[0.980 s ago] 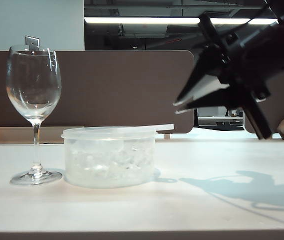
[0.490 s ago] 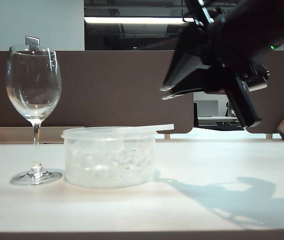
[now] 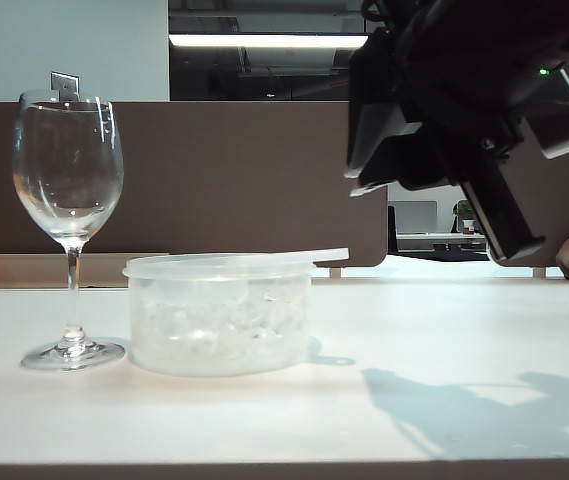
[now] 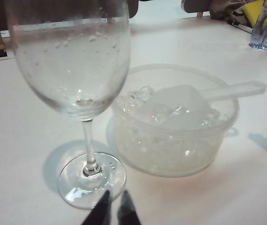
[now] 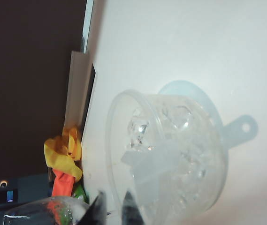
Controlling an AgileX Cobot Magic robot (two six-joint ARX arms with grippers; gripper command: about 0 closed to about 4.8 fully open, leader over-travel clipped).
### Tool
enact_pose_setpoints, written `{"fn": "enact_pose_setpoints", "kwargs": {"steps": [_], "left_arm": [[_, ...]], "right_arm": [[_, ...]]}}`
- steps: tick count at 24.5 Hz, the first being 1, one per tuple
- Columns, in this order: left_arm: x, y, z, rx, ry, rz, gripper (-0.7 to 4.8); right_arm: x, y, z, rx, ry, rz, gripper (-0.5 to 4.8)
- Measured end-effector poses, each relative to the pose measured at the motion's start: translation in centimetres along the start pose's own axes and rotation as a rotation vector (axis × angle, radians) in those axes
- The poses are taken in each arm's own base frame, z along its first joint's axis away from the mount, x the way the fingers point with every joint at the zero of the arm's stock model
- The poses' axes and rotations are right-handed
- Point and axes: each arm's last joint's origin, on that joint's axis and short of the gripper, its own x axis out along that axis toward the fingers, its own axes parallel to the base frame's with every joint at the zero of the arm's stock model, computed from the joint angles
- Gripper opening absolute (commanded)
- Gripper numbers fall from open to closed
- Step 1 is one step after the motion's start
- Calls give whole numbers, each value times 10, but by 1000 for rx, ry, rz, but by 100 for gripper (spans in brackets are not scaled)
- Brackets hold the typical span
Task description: Pick up an ice shovel filled with ice cubes and pour the ice from the shovel into the glass.
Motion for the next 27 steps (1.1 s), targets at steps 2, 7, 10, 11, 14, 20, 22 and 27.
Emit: {"fn": "enact_pose_setpoints", "kwargs": {"steps": [2, 7, 10, 11, 14, 20, 22, 27], "left_arm": [[0, 0, 0, 0, 0, 0, 29], [0, 0, 0, 0, 0, 0, 29], [0, 0, 0, 0, 0, 0, 29], [0, 0, 0, 0, 0, 0, 29], [0, 0, 0, 0, 0, 0, 29], [0, 0, 0, 0, 0, 0, 29], [0, 0, 0, 0, 0, 0, 29], [0, 0, 0, 0, 0, 0, 29]], "right_arm": [[-1, -3, -5, 7, -1, -7, 117], [7, -11, -10, 13, 23, -44, 118], [12, -14, -15, 20, 59, -51, 130], [13, -14, -16, 21, 65, -50, 149], [17, -16, -19, 28, 72, -43, 180], [23, -22, -23, 21, 85, -59, 180], [25, -23, -23, 19, 80, -64, 181], [29, -25, -20, 21, 59, -71, 181]]}}
